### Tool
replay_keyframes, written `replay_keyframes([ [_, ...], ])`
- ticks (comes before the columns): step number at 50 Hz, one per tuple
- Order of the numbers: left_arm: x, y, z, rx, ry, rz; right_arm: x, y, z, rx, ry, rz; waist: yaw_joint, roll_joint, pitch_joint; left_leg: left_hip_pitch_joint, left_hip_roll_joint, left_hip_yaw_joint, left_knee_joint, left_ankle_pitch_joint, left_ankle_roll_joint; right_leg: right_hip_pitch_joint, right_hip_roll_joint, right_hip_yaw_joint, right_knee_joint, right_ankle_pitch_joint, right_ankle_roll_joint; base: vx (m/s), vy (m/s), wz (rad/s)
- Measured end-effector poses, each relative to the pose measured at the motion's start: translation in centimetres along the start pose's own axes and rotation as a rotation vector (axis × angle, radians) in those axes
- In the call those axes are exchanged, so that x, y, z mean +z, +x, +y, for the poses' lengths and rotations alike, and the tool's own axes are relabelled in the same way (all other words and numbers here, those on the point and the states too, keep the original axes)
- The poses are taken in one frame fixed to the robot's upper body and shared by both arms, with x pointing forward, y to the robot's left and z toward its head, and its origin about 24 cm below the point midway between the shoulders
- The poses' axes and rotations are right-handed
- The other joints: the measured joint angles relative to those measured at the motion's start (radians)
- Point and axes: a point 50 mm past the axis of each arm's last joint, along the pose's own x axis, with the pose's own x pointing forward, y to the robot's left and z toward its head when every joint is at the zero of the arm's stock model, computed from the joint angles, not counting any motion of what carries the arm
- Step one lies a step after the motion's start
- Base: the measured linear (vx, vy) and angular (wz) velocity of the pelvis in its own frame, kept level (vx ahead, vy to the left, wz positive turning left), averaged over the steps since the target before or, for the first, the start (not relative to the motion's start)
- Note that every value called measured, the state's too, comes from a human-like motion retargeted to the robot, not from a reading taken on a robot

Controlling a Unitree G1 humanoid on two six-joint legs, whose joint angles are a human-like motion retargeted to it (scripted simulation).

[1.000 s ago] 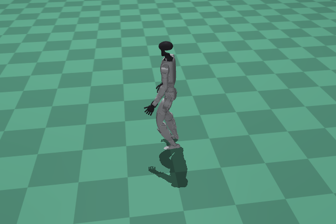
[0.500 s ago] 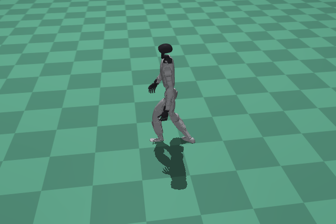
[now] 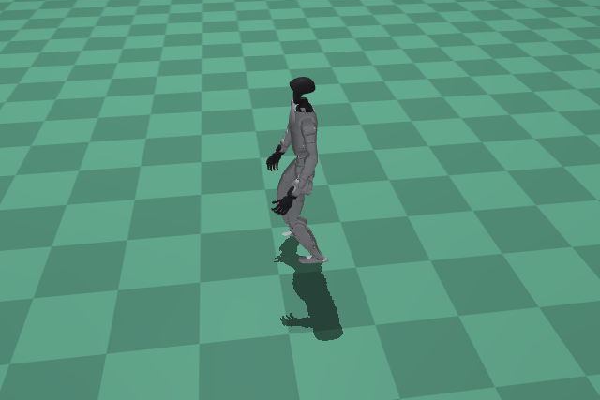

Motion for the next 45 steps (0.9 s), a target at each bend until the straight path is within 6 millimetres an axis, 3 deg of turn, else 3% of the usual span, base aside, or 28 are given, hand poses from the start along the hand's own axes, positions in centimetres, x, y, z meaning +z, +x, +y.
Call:
replay_keyframes([
  [4,-1.5,-0.5,-0.2,0.0,-0.008,0.048,0.8,0.1,-1.1,-0.05,-0.023,-0.032,0.048,0.027,0.0,-0.072,0.084,0.01,0.196,-0.01,-0.023,0.07,0.043,-0.072,-0.037,-0.039,-0.047,0.27,-0.22,0.63],
  [8,-3.8,-1.2,-0.9,-0.024,0.003,0.137,1.9,0.1,-3.6,-0.141,-0.049,-0.073,0.085,0.049,-0.005,-0.182,0.207,0.114,0.362,-0.029,-0.015,0.136,0.072,-0.165,-0.103,-0.054,-0.078,0.24,-0.18,0.85],
  [11,-5.9,-2.0,-1.6,-0.053,0.016,0.227,2.7,-0.1,-6.2,-0.228,-0.049,-0.098,0.112,0.065,-0.028,-0.24,0.297,0.221,0.364,-0.039,-0.019,0.208,0.109,-0.242,-0.241,-0.018,-0.091,0.22,-0.13,0.87],
  [16,-10.0,-4.1,-2.0,-0.076,-0.008,0.399,3.4,-0.6,-8.8,-0.323,-0.003,-0.128,0.115,0.051,-0.073,-0.232,0.345,0.422,0.195,-0.015,-0.05,0.263,0.111,-0.36,-0.321,-0.024,-0.09,0.19,-0.07,0.96],
  [20,-12.0,-5.5,-2.0,-0.082,-0.051,0.488,4.3,-0.6,-9.0,-0.329,0.032,-0.167,0.109,0.033,-0.105,-0.188,0.33,0.493,0.08,0.022,-0.063,0.289,0.101,-0.425,-0.33,-0.049,-0.092,0.18,-0.01,0.77],
  [25,-11.4,-5.1,-1.5,-0.093,-0.098,0.459,6.3,-0.2,-6.6,-0.241,0.031,-0.24,0.11,0.002,-0.101,-0.117,0.261,0.473,-0.03,0.047,-0.052,0.309,0.051,-0.468,-0.257,-0.089,-0.103,0.17,0.02,0.65],
  [30,-6.2,-2.6,-0.5,-0.16,-0.08,0.24,8.9,0.0,-3.1,-0.106,-0.034,-0.338,0.122,-0.035,-0.053,-0.027,0.168,0.438,-0.153,0.097,-0.045,0.286,-0.052,-0.508,-0.043,-0.147,-0.135,0.12,0.03,0.74],
  [33,-0.9,-1.4,0.3,-0.243,-0.034,0.024,10.7,-0.3,-1.5,-0.046,-0.092,-0.411,0.126,-0.061,-0.01,0.028,0.098,0.4,-0.235,0.14,-0.048,0.24,-0.104,-0.463,0.078,-0.218,-0.156,0.09,0.0,1.07],
  [35,4.0,-1.5,1.1,-0.318,0.009,-0.162,12.2,-0.8,-0.9,-0.022,-0.128,-0.479,0.127,-0.086,0.023,0.078,0.041,0.366,-0.329,0.188,-0.052,0.212,-0.12,-0.418,0.11,-0.246,-0.157,0.09,-0.02,1.22],
  [39,14.3,-5.1,2.2,-0.495,0.164,-0.557,14.3,-2.2,-0.3,-0.005,-0.17,-0.603,0.142,-0.106,0.065,0.178,-0.013,0.295,-0.508,0.294,-0.073,0.219,-0.09,-0.345,0.044,-0.233,-0.149,0.07,-0.03,1.18],
  [41,19.1,-8.5,2.0,-0.594,0.272,-0.758,15.1,-3.1,-0.6,-0.015,-0.169,-0.662,0.156,-0.099,0.075,0.198,-0.01,0.269,-0.55,0.32,-0.086,0.243,-0.062,-0.337,-0.009,-0.215,-0.153,0.05,-0.03,1.03],
  [45,26.2,-16.2,0.0,-0.785,0.505,-1.139,15.9,-4.5,-1.8,-0.048,-0.152,-0.747,0.171,-0.091,0.078,0.197,-0.01,0.243,-0.573,0.352,-0.119,0.269,-0.062,-0.37,-0.045,-0.203,-0.161,0.01,-0.01,1.05],
])
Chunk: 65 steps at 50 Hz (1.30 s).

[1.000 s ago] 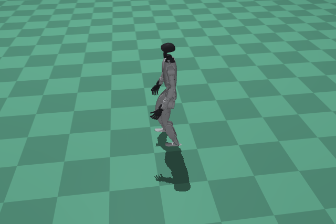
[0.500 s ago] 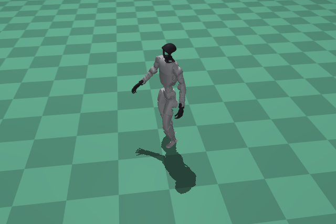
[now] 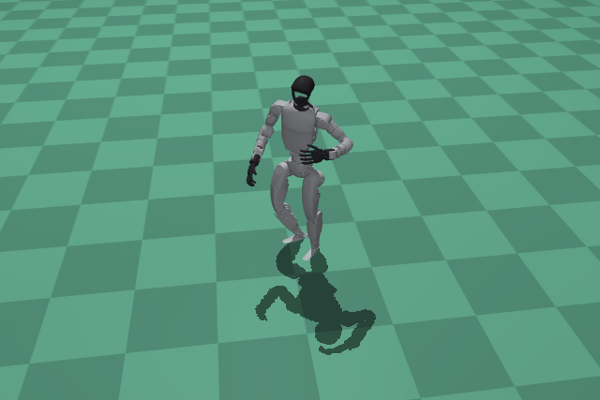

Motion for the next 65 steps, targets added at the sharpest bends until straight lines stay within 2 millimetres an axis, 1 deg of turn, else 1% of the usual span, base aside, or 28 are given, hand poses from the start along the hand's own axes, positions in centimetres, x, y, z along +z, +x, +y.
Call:
replay_keyframes([
  [3,6.9,2.0,-1.0,-0.181,0.192,-0.235,0.4,-0.4,-0.9,-0.015,0.014,-0.023,-0.015,0.014,-0.01,0.0,0.012,0.001,-0.026,0.031,-0.032,0.021,0.004,-0.054,-0.028,0.014,-0.007,-0.01,0.01,1.22],
  [6,12.5,3.0,-3.1,-0.341,0.367,-0.455,0.0,-0.6,-1.4,-0.013,0.027,-0.005,-0.055,0.039,-0.027,0.004,0.023,0.019,-0.053,0.058,-0.058,0.037,0.0,-0.117,-0.038,0.017,-0.015,-0.03,0.03,1.29],
  [9,16.6,3.4,-5.3,-0.471,0.488,-0.665,-1.0,-0.5,-2.1,-0.019,0.04,0.042,-0.107,0.071,-0.041,0.009,0.029,0.03,-0.073,0.073,-0.076,0.05,-0.012,-0.179,-0.025,0.011,-0.025,-0.04,0.04,1.25],
  [12,19.3,3.8,-7.2,-0.573,0.534,-0.859,-2.2,-0.5,-2.7,-0.042,0.061,0.106,-0.157,0.102,-0.048,0.009,0.032,0.023,-0.076,0.07,-0.088,0.059,-0.032,-0.234,0.015,0.001,-0.038,-0.03,0.05,1.15],
  [15,21.3,4.6,-8.6,-0.656,0.503,-1.029,-3.8,-0.6,-3.1,-0.075,0.106,0.182,-0.199,0.124,-0.046,0.011,0.031,0.004,-0.076,0.067,-0.097,0.056,-0.061,-0.274,0.09,0.006,-0.049,-0.01,0.05,1.06],
  [17,22.2,5.3,-9.4,-0.701,0.441,-1.123,-5.0,-0.8,-3.0,-0.093,0.145,0.238,-0.226,0.13,-0.038,0.016,0.026,-0.013,-0.076,0.069,-0.102,0.036,-0.088,-0.28,0.149,0.017,-0.048,0.01,0.04,1.07],
  [20,23.2,6.5,-10.5,-0.766,0.297,-1.236,-7.0,-1.4,-2.4,-0.111,0.212,0.328,-0.271,0.126,-0.022,0.024,0.007,-0.049,-0.076,0.077,-0.106,-0.027,-0.114,-0.227,0.216,-0.036,-0.04,0.02,0.01,1.11],
  [25,23.5,8.2,-12.4,-0.886,-0.008,-1.349,-9.7,-2.8,-1.0,-0.128,0.326,0.464,-0.327,0.113,-0.027,0.017,-0.009,-0.045,-0.076,0.074,-0.104,-0.089,-0.174,-0.269,0.262,-0.069,-0.043,0.07,-0.05,0.46],
  [30,22.3,9.9,-15.1,-1.055,-0.3,-1.326,-11.3,-4.0,-0.4,-0.143,0.407,0.526,-0.384,0.124,-0.045,0.011,0.006,0.001,-0.037,0.031,-0.089,-0.081,-0.17,-0.306,0.23,-0.069,-0.055,0.1,-0.11,-0.18],
  [33,21.0,11.2,-16.4,-1.105,-0.391,-1.242,-11.3,-4.2,-0.5,-0.146,0.433,0.514,-0.421,0.131,-0.046,0.0,0.036,0.061,0.074,-0.038,-0.082,-0.052,-0.13,-0.277,0.188,-0.082,-0.068,0.09,-0.13,-0.69],
  [34,20.5,11.6,-16.5,-1.097,-0.397,-1.211,-11.1,-4.1,-0.6,-0.143,0.444,0.5,-0.428,0.155,-0.035,-0.027,0.097,0.108,0.214,-0.111,-0.085,-0.02,-0.074,-0.269,0.144,-0.069,-0.077,0.08,-0.12,-1.14],
  [35,19.9,12.0,-16.5,-1.082,-0.396,-1.18,-10.8,-3.9,-0.7,-0.137,0.454,0.483,-0.433,0.19,-0.019,-0.065,0.182,0.165,0.401,-0.208,-0.09,0.021,0.003,-0.263,0.084,-0.049,-0.088,0.05,-0.09,-0.72],
  [36,19.5,12.3,-16.4,-1.049,-0.401,-1.159,-10.7,-3.9,-0.8,-0.146,0.47,0.472,-0.456,0.183,-0.021,-0.057,0.242,0.286,0.498,-0.208,-0.064,0.025,-0.005,-0.264,0.084,-0.045,-0.084,0.03,-0.07,-0.26],
  [38,18.2,12.8,-15.4,-0.952,-0.397,-1.11,-10.3,-3.7,-1.3,-0.161,0.497,0.44,-0.486,0.166,-0.022,-0.042,0.362,0.474,0.698,-0.201,0.002,0.029,-0.003,-0.238,0.074,-0.038,-0.085,0.02,-0.08,-0.37],
  [40,16.3,13.1,-13.5,-0.791,-0.389,-1.041,-9.7,-3.3,-1.6,-0.158,0.515,0.407,-0.464,0.168,0.001,-0.087,0.453,0.45,0.909,-0.225,0.039,0.041,0.07,-0.153,0.047,-0.023,-0.095,0.05,-0.11,-2.12],
  [42,13.5,13.1,-11.3,-0.596,-0.415,-0.949,-9.3,-3.2,-1.8,-0.17,0.534,0.387,-0.418,0.193,0.031,-0.16,0.5,0.329,1.056,-0.262,0.058,0.059,0.168,-0.052,0.015,0.006,-0.098,0.08,-0.09,-3.07],
  [43,11.9,12.8,-10.2,-0.491,-0.434,-0.891,-9.2,-3.3,-1.8,-0.179,0.544,0.379,-0.391,0.207,0.045,-0.196,0.5,0.258,1.099,-0.281,0.064,0.067,0.215,0.006,-0.001,0.024,-0.098,0.11,-0.06,-3.44],
  [45,7.9,11.8,-8.2,-0.276,-0.49,-0.75,-9.0,-3.5,-1.9,-0.195,0.56,0.37,-0.334,0.246,0.059,-0.271,0.476,0.11,1.128,-0.319,0.071,0.091,0.315,0.132,-0.071,0.081,-0.096,0.15,-0.04,-3.71],
  [47,2.9,10.4,-7.0,-0.061,-0.558,-0.562,-9.2,-4.0,-1.8,-0.215,0.588,0.365,-0.285,0.257,0.07,-0.313,0.37,-0.04,1.063,-0.326,0.068,0.103,0.361,0.264,-0.098,0.12,-0.081,0.18,-0.02,-3.77],
  [49,-2.5,8.3,-6.7,0.131,-0.629,-0.345,-9.4,-4.4,-1.7,-0.233,0.626,0.364,-0.248,0.259,0.078,-0.335,0.229,-0.216,0.954,-0.305,0.057,0.11,0.391,0.396,-0.114,0.151,-0.064,0.2,-0.01,-3.8],
  [51,-7.9,5.5,-7.6,0.284,-0.688,-0.102,-9.7,-4.7,-1.7,-0.244,0.662,0.37,-0.225,0.258,0.081,-0.34,0.08,-0.424,0.832,-0.261,0.037,0.107,0.415,0.529,-0.123,0.176,-0.046,0.19,0.0,-3.9],
  [53,-12.6,2.3,-9.5,0.387,-0.738,0.148,-10.0,-4.8,-1.8,-0.247,0.685,0.38,-0.217,0.255,0.076,-0.326,-0.049,-0.646,0.721,-0.203,0.012,0.092,0.44,0.661,-0.123,0.192,-0.027,0.16,0.01,-3.93],
  [55,-16.4,-0.8,-12.1,0.434,-0.773,0.389,-10.2,-4.7,-2.0,-0.245,0.687,0.393,-0.222,0.254,0.066,-0.301,-0.129,-0.824,0.642,-0.152,-0.009,0.073,0.466,0.781,-0.116,0.201,-0.01,0.13,0.04,-3.69],
  [56,-17.9,-2.3,-13.5,0.438,-0.789,0.501,-10.3,-4.7,-2.0,-0.243,0.678,0.403,-0.23,0.257,0.064,-0.295,-0.147,-0.867,0.641,-0.145,-0.014,0.064,0.484,0.828,-0.099,0.196,-0.003,0.12,0.07,-3.33],
  [58,-20.1,-5.1,-16.4,0.424,-0.816,0.709,-10.6,-4.7,-2.1,-0.237,0.651,0.426,-0.256,0.261,0.061,-0.289,-0.166,-0.901,0.647,-0.141,-0.017,0.051,0.516,0.906,-0.068,0.186,0.011,0.11,0.1,-2.87],
  [60,-22.1,-7.0,-18.8,0.38,-0.823,0.883,-10.5,-4.3,-2.8,-0.227,0.598,0.441,-0.281,0.259,0.064,-0.268,-0.135,-0.861,0.583,-0.125,-0.006,0.061,0.513,0.982,-0.102,0.198,0.034,0.1,0.12,-2.5],
  [62,-22.9,-9.1,-21.1,0.332,-0.833,1.038,-10.8,-4.5,-2.9,-0.213,0.552,0.468,-0.316,0.258,0.067,-0.276,-0.123,-0.8,0.608,-0.144,0.003,0.054,0.529,1.006,-0.074,0.193,0.052,0.07,0.14,-2.04],
  [65,-23.7,-11.4,-23.5,0.259,-0.818,1.222,-11.1,-4.7,-3.2,-0.189,0.47,0.5,-0.349,0.254,0.075,-0.277,-0.085,-0.691,0.611,-0.159,0.01,0.038,0.529,0.992,-0.057,0.201,0.082,0.04,0.14,-1.96],
])
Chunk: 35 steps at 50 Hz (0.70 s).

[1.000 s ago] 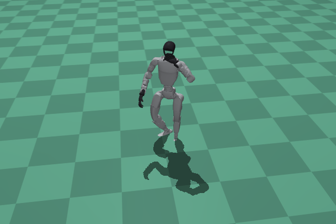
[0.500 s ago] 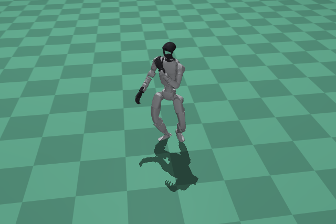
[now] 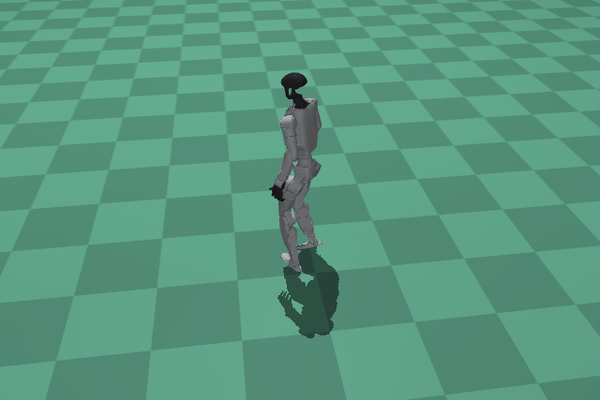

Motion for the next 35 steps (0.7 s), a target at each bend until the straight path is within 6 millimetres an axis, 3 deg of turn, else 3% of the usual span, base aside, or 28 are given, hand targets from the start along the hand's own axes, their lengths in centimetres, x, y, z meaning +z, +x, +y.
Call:
replay_keyframes([
  [5,-2.6,0.2,0.4,0.053,0.081,0.16,-0.5,-0.1,-0.8,0.005,-0.117,0.04,-0.005,-0.001,0.032,0.03,0.092,0.194,-0.025,-0.017,-0.004,-0.068,-0.101,-0.305,0.038,-0.04,-0.023,-0.01,0.11,-2.0],
  [13,-4.1,-0.3,1.6,0.124,0.169,0.262,-2.4,-0.6,-1.3,0.036,-0.206,0.126,0.02,-0.036,0.048,0.086,0.167,0.455,-0.109,-0.01,-0.009,-0.101,-0.358,-0.818,0.141,-0.153,-0.065,-0.03,0.04,-1.52],
  [18,-5.0,-0.6,1.6,0.131,0.189,0.3,-3.6,-0.8,-0.7,0.079,-0.24,0.175,0.037,-0.061,0.036,0.125,0.188,0.59,-0.171,0.005,-0.006,-0.056,-0.453,-1.024,0.143,-0.174,-0.074,-0.01,-0.02,-1.2],
  [26,-4.5,-0.3,1.2,0.11,0.223,0.277,-4.7,-0.9,0.5,0.14,-0.272,0.22,0.02,-0.065,0.032,0.192,0.218,0.716,-0.237,0.023,-0.008,0.02,-0.443,-1.088,0.033,-0.135,-0.065,0.02,-0.04,-0.71],
  [35,-1.5,0.7,1.0,0.101,0.301,0.187,-5.4,-1.1,0.2,0.141,-0.295,0.276,-0.049,-0.023,0.052,0.245,0.25,0.748,-0.264,0.018,-0.019,0.06,-0.388,-1.036,-0.019,-0.109,-0.082,0.01,-0.02,-0.17],
])
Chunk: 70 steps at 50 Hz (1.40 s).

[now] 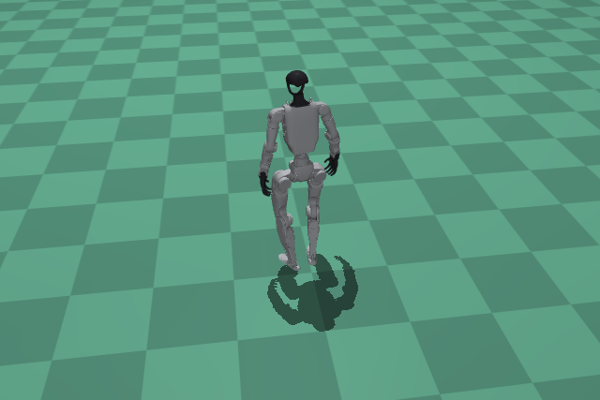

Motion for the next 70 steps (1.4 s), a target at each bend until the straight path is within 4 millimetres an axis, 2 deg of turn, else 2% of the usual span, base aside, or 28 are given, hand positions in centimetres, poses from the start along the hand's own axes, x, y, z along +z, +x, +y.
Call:
replay_keyframes([
  [18,9.1,-0.6,5.1,0.194,0.083,-0.243,-1.5,-0.5,-1.3,-0.068,0.031,0.061,-0.122,0.054,0.045,0.013,-0.038,-0.071,-0.068,0.018,0.002,-0.069,-0.015,0.065,0.13,-0.012,-0.017,0.0,0.0,0.18],
  [23,10.4,-1.0,6.1,0.245,0.06,-0.281,-2.0,-0.6,-1.2,-0.076,0.042,0.068,-0.127,0.069,0.063,-0.027,-0.028,-0.104,0.015,-0.014,0.008,-0.069,-0.005,0.071,0.141,-0.014,-0.025,0.04,-0.03,0.26],
  [28,10.8,-1.2,6.6,0.282,0.021,-0.3,-2.1,-0.7,-1.2,-0.085,0.041,0.062,-0.116,0.099,0.094,-0.113,0.023,-0.133,0.226,-0.074,0.008,-0.044,0.039,0.068,0.126,-0.011,-0.039,0.05,-0.04,0.16],
  [33,10.2,-0.9,5.9,0.281,-0.024,-0.292,-0.9,-0.7,-1.8,-0.114,0.018,0.012,-0.08,0.149,0.142,-0.278,0.153,-0.135,0.61,-0.045,-0.003,-0.007,0.118,0.053,0.104,-0.005,-0.063,0.05,-0.05,0.1],
  [37,8.8,-0.3,4.5,0.242,-0.04,-0.249,0.3,-0.7,-2.5,-0.137,-0.011,-0.031,-0.028,0.177,0.17,-0.446,0.25,-0.158,0.945,-0.051,0.044,0.015,0.163,0.046,0.09,-0.001,-0.079,0.07,-0.05,0.09],
  [40,7.2,0.1,3.2,0.195,-0.033,-0.196,1.3,-0.8,-3.1,-0.157,-0.038,-0.063,0.019,0.181,0.179,-0.578,0.277,-0.184,1.143,-0.07,0.075,0.024,0.169,0.047,0.085,0.0,-0.083,0.08,-0.05,0.09],
  [44,4.9,0.6,1.4,0.121,-0.012,-0.116,2.9,-0.9,-4.0,-0.178,-0.071,-0.108,0.076,0.161,0.162,-0.769,0.255,-0.194,1.291,-0.097,0.095,0.017,0.143,0.04,0.073,0.009,-0.072,0.09,-0.02,0.19],
  [49,1.9,0.7,-0.5,0.058,-0.011,-0.025,4.7,-0.8,-4.1,-0.175,-0.123,-0.16,0.132,0.135,0.141,-0.938,0.22,-0.163,1.311,-0.111,0.094,0.01,0.099,0.019,0.09,0.013,-0.046,0.11,0.03,0.21],
  [52,0.8,0.6,-1.2,0.041,-0.02,0.008,6.0,-0.7,-3.9,-0.167,-0.159,-0.196,0.157,0.124,0.131,-0.997,0.207,-0.14,1.269,-0.112,0.091,0.006,0.078,0.003,0.106,0.009,-0.034,0.13,0.06,0.21],
  [57,-0.3,0.5,-1.7,0.035,-0.033,0.041,8.0,-0.5,-3.1,-0.147,-0.212,-0.254,0.188,0.11,0.114,-1.038,0.19,-0.112,1.194,-0.116,0.093,-0.002,0.051,-0.025,0.14,0.008,-0.02,0.17,0.09,0.25],
  [61,0.0,0.6,-1.4,0.054,-0.034,0.028,9.0,-0.3,-2.2,-0.123,-0.247,-0.285,0.206,0.096,0.097,-1.045,0.178,-0.091,1.172,-0.14,0.115,-0.015,0.03,-0.045,0.17,0.029,-0.009,0.23,0.11,0.3],
  [63,0.5,0.6,-1.0,0.071,-0.035,0.011,9.3,-0.2,-1.6,-0.108,-0.258,-0.295,0.213,0.085,0.087,-1.045,0.165,-0.082,1.167,-0.163,0.134,-0.028,0.016,-0.047,0.179,0.074,0.005,0.27,0.12,0.36],
  [68,1.9,0.5,0.3,0.124,-0.041,-0.048,8.9,0.3,-0.1,-0.066,-0.263,-0.283,0.234,0.062,0.052,-1.023,0.115,-0.075,1.122,-0.215,0.178,-0.068,-0.015,-0.043,0.188,0.316,0.071,0.3,0.13,0.35],
  [70,2.3,0.4,0.7,0.139,-0.042,-0.072,8.3,0.5,0.5,-0.048,-0.257,-0.262,0.237,0.054,0.037,-1.0,0.088,-0.078,1.082,-0.212,0.185,-0.088,-0.003,-0.013,0.181,0.408,0.116,0.3,0.11,0.52],
])
